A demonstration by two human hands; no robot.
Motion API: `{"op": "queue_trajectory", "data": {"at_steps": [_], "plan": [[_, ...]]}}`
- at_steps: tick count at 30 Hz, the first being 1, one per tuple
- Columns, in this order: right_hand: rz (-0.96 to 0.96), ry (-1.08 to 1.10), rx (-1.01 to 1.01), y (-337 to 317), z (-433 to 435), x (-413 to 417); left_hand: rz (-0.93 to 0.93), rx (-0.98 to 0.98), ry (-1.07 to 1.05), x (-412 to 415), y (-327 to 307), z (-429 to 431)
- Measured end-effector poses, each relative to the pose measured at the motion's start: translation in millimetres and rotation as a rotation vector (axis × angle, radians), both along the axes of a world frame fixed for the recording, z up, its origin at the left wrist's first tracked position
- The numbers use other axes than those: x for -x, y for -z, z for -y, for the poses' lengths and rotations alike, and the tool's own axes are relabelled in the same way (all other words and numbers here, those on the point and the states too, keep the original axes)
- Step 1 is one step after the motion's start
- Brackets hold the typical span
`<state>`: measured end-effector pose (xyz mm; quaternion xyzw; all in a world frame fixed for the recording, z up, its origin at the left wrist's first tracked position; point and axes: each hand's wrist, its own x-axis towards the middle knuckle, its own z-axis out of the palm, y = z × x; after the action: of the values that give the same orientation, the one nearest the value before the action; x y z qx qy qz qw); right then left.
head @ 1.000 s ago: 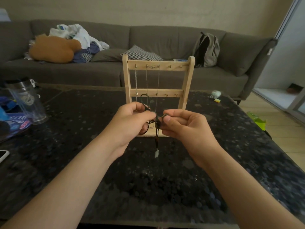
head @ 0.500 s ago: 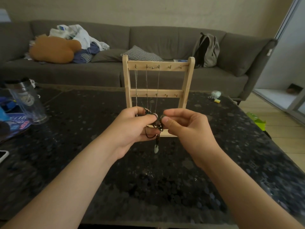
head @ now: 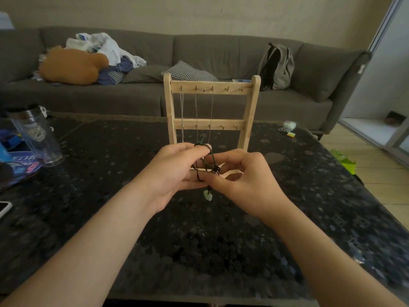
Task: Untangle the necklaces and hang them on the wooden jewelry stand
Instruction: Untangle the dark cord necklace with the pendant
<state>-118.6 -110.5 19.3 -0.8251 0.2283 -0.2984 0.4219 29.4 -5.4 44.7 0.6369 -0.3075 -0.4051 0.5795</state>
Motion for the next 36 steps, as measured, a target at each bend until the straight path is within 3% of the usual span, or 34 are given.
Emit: {"op": "queue_trajectory", "data": {"at_steps": [8, 13, 15, 20, 22, 28, 33, 36], "plan": [[0.074, 0.046, -0.014, 0, 3, 0, 0.156, -0.07, -0.13, -2, 1, 1], [0.049, 0.139, -0.055, 1, 1, -3, 0.101, -0.097, -0.186, -2, 3, 4], [0.082, 0.147, -0.167, 0, 0, -4, 0.112, -0.114, -0.21, -4, 5, 5], [0.266, 0.058, -0.715, -8, -7, -8, -0.025, -0.113, -0.157, -7, 9, 6], [0.284, 0.037, -0.825, -10, -6, -8, -0.005, -0.105, -0.157, -8, 8, 6], [0.246, 0.121, -0.855, -13, -3, -9, 0.069, -0.036, -0.173, -6, 2, 4], [0.226, -0.021, -0.905, -15, -10, -5, -0.04, 0.164, -0.137, -6, 3, 5], [0.146, -0.075, -0.812, -16, -11, -3, -0.087, 0.197, -0.128, -4, 5, 5]]}}
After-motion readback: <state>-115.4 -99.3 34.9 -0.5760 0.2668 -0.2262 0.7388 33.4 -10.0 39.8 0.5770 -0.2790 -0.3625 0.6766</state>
